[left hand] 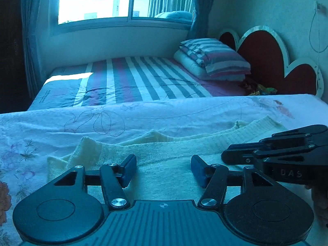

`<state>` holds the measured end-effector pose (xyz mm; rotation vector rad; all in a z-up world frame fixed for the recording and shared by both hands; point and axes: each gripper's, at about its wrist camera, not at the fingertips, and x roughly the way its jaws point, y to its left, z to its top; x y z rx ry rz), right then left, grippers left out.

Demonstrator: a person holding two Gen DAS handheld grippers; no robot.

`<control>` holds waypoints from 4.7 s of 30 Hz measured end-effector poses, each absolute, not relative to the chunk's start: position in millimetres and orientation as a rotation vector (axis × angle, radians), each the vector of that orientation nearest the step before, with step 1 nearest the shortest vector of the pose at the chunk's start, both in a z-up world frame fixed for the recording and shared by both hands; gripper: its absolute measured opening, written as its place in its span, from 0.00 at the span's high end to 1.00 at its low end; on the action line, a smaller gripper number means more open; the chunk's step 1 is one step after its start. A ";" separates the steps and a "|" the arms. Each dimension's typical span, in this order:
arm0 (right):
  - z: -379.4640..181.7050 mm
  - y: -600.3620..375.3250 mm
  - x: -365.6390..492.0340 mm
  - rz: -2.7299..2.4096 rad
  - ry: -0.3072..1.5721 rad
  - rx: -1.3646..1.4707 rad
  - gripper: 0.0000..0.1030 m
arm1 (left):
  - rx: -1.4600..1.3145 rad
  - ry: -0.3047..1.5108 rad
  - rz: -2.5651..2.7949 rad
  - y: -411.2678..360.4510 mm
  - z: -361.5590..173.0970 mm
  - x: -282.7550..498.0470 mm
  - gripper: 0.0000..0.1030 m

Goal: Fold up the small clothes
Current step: 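Open both grippers and release the folded hem onto the sweater, then grasp one side edge of the folded sweater with the left gripper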

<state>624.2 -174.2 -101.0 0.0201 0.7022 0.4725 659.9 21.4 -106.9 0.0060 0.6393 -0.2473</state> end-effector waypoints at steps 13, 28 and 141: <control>-99.8 -257.8 631.9 0.180 0.706 0.060 0.97 | -0.019 0.642 -0.175 57.8 -106.4 661.2 0.43; -96.5 -187.8 542.9 0.418 0.676 -0.038 0.84 | -0.044 0.626 -0.257 30.4 -111.8 579.1 0.43; -83.2 -177.3 509.7 0.396 0.669 0.110 0.94 | -1.179 0.444 0.055 97.3 -198.6 447.7 0.92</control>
